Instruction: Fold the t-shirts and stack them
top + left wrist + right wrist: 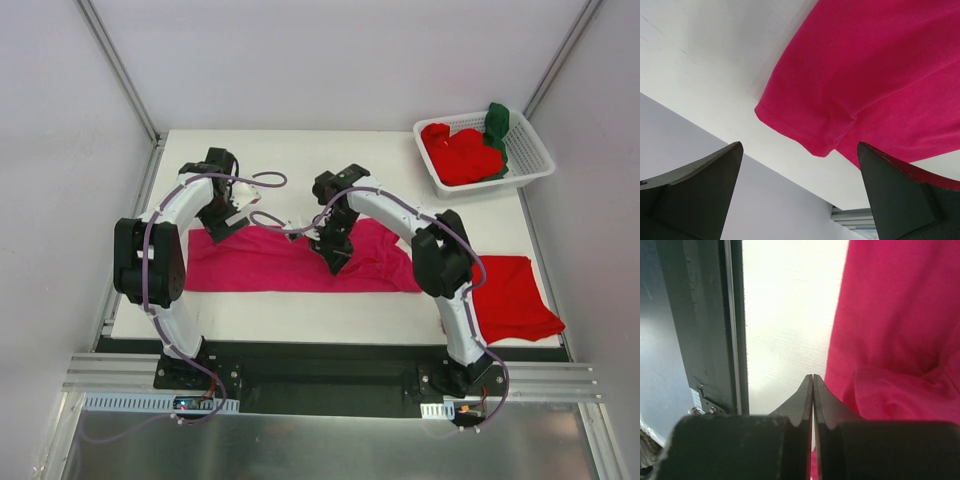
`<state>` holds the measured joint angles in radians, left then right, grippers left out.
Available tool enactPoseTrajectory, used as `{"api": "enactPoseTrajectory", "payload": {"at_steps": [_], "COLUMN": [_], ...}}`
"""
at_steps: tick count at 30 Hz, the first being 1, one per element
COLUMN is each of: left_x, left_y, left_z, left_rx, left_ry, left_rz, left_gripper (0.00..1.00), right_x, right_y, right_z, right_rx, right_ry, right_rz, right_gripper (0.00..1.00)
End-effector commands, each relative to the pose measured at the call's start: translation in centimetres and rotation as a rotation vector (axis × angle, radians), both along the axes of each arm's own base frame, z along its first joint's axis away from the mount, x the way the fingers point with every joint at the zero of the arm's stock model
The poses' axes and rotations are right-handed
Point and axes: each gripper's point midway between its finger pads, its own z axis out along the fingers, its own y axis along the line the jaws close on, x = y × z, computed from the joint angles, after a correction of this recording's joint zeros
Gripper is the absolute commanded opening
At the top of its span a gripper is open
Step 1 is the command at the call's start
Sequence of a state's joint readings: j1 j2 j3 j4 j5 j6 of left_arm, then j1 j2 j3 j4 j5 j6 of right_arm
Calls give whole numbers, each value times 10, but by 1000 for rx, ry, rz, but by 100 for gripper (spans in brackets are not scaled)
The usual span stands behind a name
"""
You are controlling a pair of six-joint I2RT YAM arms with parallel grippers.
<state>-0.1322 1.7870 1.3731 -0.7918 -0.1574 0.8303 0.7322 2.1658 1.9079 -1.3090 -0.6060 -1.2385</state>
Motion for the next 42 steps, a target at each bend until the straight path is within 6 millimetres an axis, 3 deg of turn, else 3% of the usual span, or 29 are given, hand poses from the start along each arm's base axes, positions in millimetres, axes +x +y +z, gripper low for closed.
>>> {"api": "enactPoseTrajectory", "payload": {"at_steps": [1,3,7,9,13,17,26,30,36,42], "left_x": [1,1,0,-1,-5,-10,-7,-9,-9,-3], "left_y": [-5,-5,-6,-7,-8,-9,-9,-9,-10,-11], "left_z": [7,7,9,8,8,4,7,7,6,7], "left_rx": [-7,-10,-18,-21,-31,-35,-32,-28,-32,-30], "left_ry": [0,-1,-5,-3,-1,12,4,5,8,2], "left_rz": [-26,-25,-27,-29,-26,-26,-27,-30,-28,-29], "left_gripper": [99,99,99,99,99,99,99,99,99,99], "right_x": [-42,-45,-13,7,57,62,72,75,79,64], "right_y": [-19,-20,-21,-31,-52,-82,-97,-96,-113,-119], "right_z": [32,29,24,30,30,4,-36,-35,-41,-40], "right_rx": [-32,-53,-52,-67,-103,-196,-301,-296,-350,-368], "right_ry": [117,111,-1,-80,-283,-285,-265,-274,-292,-241], "right_rz": [22,14,-101,-165,-328,-367,-396,-406,-418,-400], "right_gripper": [1,1,1,20,26,30,29,29,29,26]}}
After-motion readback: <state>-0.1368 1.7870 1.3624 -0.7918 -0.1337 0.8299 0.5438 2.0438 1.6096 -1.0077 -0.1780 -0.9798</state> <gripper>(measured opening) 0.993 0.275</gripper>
